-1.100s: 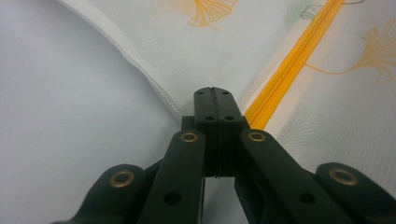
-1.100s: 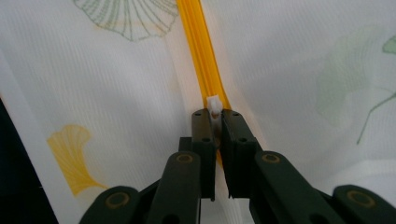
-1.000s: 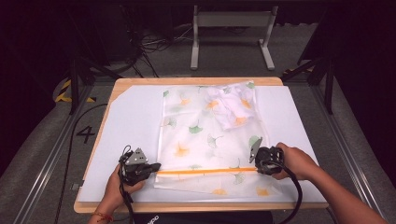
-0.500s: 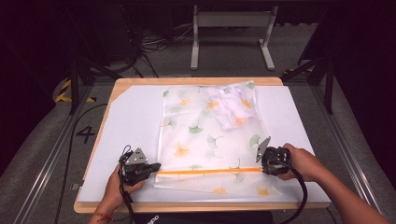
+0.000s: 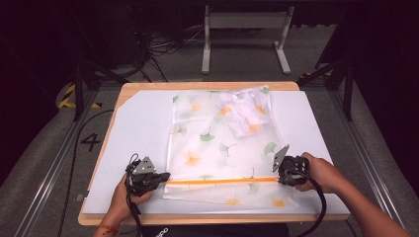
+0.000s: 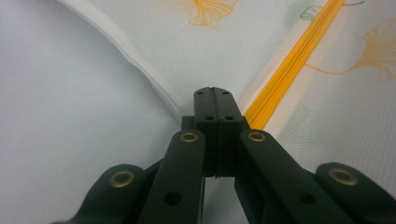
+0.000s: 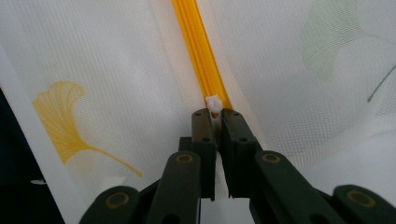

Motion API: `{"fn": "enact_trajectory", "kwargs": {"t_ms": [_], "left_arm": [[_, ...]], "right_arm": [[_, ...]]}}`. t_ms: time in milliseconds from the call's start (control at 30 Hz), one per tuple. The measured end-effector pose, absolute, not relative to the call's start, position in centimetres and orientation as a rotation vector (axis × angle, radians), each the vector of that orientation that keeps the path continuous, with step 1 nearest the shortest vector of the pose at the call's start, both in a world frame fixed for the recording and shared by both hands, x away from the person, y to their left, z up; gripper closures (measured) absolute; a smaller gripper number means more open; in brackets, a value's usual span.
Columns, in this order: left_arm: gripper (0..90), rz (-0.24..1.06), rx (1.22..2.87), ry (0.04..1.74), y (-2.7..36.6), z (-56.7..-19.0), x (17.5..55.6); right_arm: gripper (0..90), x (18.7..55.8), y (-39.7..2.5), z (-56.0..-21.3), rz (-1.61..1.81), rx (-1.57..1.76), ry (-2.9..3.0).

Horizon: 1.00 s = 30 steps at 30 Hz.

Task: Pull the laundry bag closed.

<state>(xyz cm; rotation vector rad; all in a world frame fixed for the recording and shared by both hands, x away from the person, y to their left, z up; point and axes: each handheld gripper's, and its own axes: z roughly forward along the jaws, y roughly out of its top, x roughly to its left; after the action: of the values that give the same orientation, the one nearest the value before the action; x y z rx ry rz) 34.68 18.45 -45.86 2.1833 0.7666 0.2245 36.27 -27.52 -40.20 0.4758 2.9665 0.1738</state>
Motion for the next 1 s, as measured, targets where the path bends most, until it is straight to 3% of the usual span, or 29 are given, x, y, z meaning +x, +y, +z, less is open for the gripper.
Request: {"fn": "enact_trajectory", "kwargs": {"t_ms": [1000], "left_arm": [[90.0,0.225,2.183,0.766,18.5,-45.8,34.6]], "right_arm": [[84.3,35.8,-28.7,-40.0,0.302,0.526,2.937]]}}
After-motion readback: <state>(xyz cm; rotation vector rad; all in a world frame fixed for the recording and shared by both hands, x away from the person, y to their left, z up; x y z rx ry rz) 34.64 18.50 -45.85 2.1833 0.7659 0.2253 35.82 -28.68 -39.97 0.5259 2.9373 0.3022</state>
